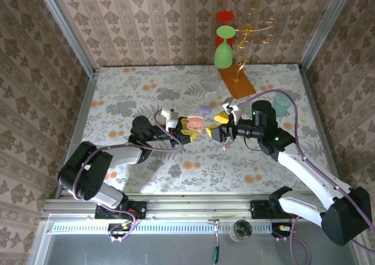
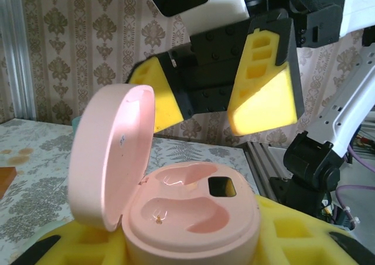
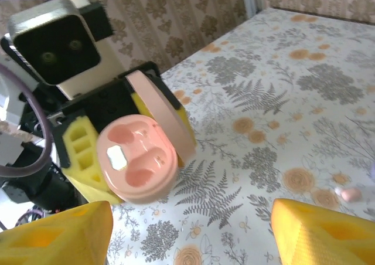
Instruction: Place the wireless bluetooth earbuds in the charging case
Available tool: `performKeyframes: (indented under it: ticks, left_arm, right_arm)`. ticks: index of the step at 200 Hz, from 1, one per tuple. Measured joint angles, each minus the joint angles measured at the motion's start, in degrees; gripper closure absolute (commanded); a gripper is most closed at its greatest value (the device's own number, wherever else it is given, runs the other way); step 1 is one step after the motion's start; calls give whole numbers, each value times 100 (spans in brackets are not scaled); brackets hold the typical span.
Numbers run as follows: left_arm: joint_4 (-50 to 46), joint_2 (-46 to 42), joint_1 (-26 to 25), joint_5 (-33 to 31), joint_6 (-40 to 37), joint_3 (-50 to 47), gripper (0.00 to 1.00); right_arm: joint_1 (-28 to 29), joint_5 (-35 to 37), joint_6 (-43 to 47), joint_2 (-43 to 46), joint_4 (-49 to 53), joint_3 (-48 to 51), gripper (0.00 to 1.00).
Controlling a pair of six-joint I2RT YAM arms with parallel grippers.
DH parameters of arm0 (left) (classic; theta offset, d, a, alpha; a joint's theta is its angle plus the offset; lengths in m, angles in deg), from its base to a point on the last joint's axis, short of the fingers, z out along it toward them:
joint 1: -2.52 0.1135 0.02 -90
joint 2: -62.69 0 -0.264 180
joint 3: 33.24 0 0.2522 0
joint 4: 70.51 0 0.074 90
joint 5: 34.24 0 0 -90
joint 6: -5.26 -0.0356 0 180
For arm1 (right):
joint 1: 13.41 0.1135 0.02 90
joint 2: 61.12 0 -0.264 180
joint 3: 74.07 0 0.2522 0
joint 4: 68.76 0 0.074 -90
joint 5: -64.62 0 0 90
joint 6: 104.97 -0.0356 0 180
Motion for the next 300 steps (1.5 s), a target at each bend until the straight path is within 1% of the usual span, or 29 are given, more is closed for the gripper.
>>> performKeyframes:
  ticks: [12, 30, 45, 61, 93, 112, 155, 211, 251, 300]
  left_arm:
    - [2, 0, 55, -39, 2, -22, 65]
    - [-2, 0, 149, -83, 0, -66, 65]
    - [0, -4, 212, -125, 0, -92, 65]
    - [-4, -31, 219, -181, -2, -103, 65]
    - [7, -146, 260, -251, -4, -149, 65]
    - [20, -149, 417, -271, -9, -205, 65]
    - [17, -164, 695, -275, -24, -286, 65]
    - [17, -225, 702, -271, -24, -321, 65]
    - [20, -273, 702, -273, -24, -321, 65]
    - [17, -291, 702, -271, -24, -321, 65]
  right_arm:
    - [-83, 238, -229, 48, 37, 42, 30]
    - [-264, 824, -643, 63, 275, 42, 34]
    - [-428, 1346, -997, -11, 675, 42, 37]
    - [-511, 1845, -1241, -223, 1176, 31, 38]
    - [-385, 2603, -1545, -706, 1974, 26, 40]
    - [-282, 2796, -1617, -1056, 2186, -9, 40]
    - [-258, 2597, -1626, -2306, 2452, -444, 40]
    - [-258, 2135, -1521, -3488, 2455, -1058, 41]
    - [-258, 1838, -1497, -3829, 2457, -1097, 40]
    - [-291, 1650, -1508, -3768, 2356, -981, 41]
